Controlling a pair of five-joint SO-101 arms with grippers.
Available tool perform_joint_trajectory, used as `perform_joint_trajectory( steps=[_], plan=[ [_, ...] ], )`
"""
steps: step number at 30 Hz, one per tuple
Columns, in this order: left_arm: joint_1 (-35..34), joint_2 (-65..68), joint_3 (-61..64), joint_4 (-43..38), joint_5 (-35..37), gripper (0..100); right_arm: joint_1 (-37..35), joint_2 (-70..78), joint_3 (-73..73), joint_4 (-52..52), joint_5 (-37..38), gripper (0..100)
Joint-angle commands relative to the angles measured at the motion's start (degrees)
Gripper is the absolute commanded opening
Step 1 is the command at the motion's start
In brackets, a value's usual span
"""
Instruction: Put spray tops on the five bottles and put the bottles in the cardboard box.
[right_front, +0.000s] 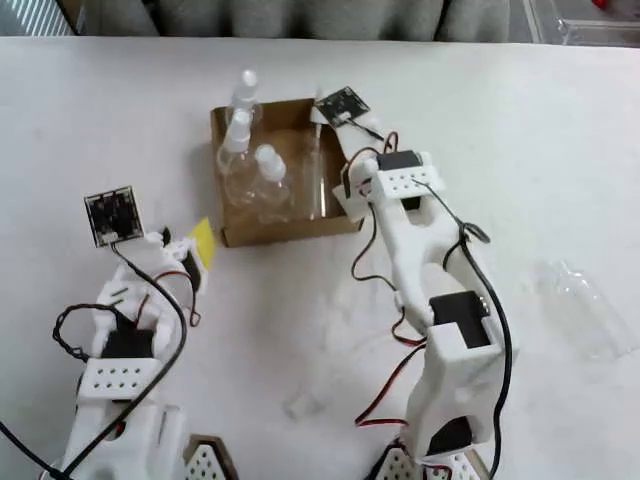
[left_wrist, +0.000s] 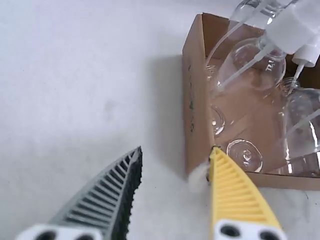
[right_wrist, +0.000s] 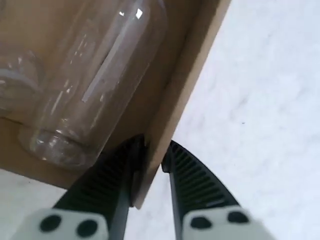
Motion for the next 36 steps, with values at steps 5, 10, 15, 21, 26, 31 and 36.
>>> perform_joint_trajectory(
  steps=[5,10,15,21,26,31,36],
  plan=[
    [-1.5,-1.9,-0.2,-2.0,0.4,21,1.6,-0.8,-1.8,5.6,1.6,1.5],
    [-1.5,-1.9,-0.2,-2.0,0.4,21,2.1,-0.9,-1.8,8.0,1.6,1.5],
    [-1.5,-1.9,-0.2,-2.0,0.4,21,2.2,-0.9,-1.8,10.4,1.6,1.5],
    [-1.5,-1.9,-0.2,-2.0,0.4,21,2.2,-0.9,-1.8,12.5,1.6,1.5],
    [-1.5,-1.9,-0.2,-2.0,0.4,21,2.2,-0.9,-1.8,14.4,1.6,1.5],
    [-1.5,-1.9,-0.2,-2.0,0.4,21,3.0,-1.5,-1.7,15.9,1.6,1.5],
    [-1.5,-1.9,-0.2,-2.0,0.4,21,3.8,-4.9,3.2,15.3,1.9,1.5]
  ],
)
